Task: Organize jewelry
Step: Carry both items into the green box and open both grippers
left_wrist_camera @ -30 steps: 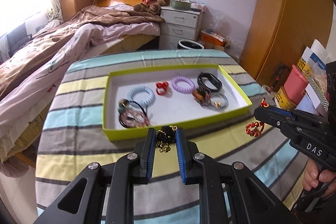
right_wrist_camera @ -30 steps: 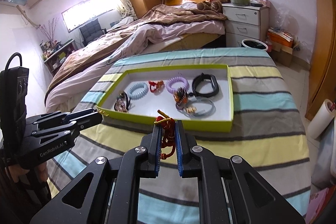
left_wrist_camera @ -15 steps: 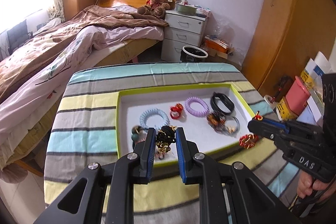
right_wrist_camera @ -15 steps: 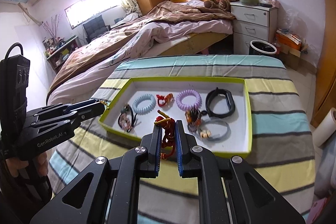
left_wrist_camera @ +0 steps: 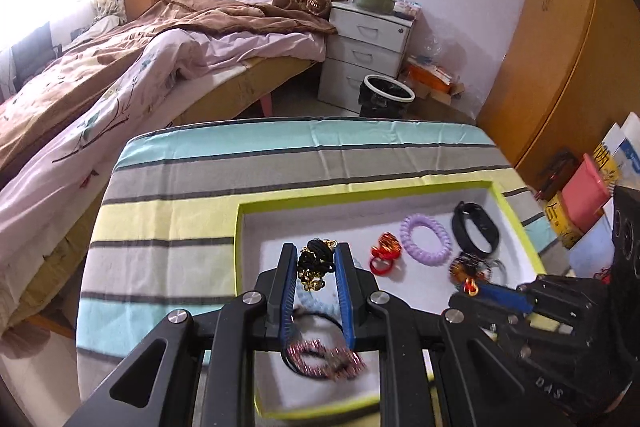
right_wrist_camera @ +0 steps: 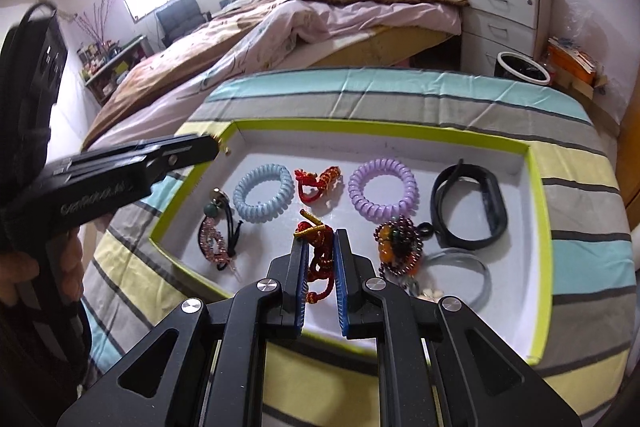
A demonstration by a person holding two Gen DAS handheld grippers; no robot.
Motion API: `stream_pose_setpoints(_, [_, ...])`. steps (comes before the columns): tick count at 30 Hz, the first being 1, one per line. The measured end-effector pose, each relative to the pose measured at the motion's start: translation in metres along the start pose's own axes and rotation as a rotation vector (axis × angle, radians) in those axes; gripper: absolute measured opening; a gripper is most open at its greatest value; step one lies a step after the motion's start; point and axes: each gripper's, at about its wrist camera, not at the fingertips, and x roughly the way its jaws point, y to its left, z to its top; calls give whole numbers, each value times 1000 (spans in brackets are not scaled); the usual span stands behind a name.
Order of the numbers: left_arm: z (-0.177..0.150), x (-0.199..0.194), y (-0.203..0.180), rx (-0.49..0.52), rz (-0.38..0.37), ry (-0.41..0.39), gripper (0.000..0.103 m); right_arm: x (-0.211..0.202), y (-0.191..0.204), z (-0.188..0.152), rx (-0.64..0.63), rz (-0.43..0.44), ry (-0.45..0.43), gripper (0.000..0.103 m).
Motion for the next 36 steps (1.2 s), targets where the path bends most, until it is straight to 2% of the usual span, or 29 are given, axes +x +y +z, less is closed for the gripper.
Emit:
stream_pose_setpoints(14, [6, 50, 11, -18, 14, 67, 19, 27, 1, 2, -53, -56, 44, 13])
stream_pose_setpoints(30, [5, 59, 15, -39, 3, 85, 19, 30, 5, 1, -87, -79, 39, 13])
stream_pose_setpoints(33, [5, 59, 15, -40, 9, 86, 19, 30, 5, 2, -87, -86, 38, 16])
stream_pose_setpoints(36, [5, 57, 13, -33, 14, 83, 23, 30, 4, 2, -84, -87, 35, 26])
